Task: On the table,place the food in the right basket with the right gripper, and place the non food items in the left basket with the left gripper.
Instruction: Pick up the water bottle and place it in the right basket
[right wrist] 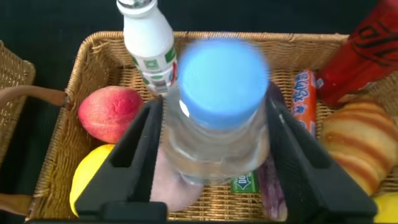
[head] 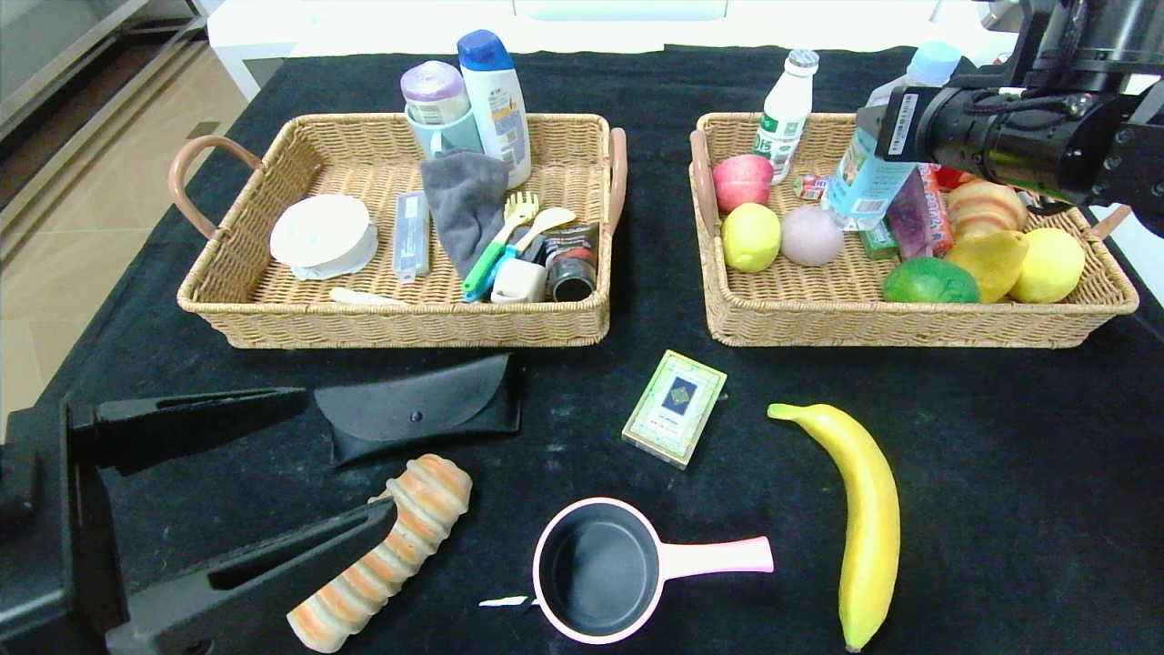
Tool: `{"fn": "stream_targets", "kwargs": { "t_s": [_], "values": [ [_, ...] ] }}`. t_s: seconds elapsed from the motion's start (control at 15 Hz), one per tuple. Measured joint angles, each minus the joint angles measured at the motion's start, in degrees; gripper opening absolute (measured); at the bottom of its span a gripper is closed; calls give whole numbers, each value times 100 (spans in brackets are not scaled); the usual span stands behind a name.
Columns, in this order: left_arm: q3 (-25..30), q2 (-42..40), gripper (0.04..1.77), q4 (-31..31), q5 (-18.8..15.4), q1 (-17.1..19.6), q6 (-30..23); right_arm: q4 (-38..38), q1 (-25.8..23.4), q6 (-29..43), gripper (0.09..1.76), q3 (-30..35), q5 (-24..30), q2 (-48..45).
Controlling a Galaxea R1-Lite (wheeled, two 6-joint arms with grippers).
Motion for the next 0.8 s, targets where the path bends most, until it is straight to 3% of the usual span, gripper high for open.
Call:
{"fn": "stream_targets", "kwargs": {
  "t_s": [0.4, 0.8],
  "values": [
    [6, 9, 172, 2, -5, -5, 2, 50, 50, -2, 147, 188, -41, -155],
    [2, 0, 172, 2, -5, -11, 9, 213, 333, -2, 160, 1196, -173, -944]
  ]
}}
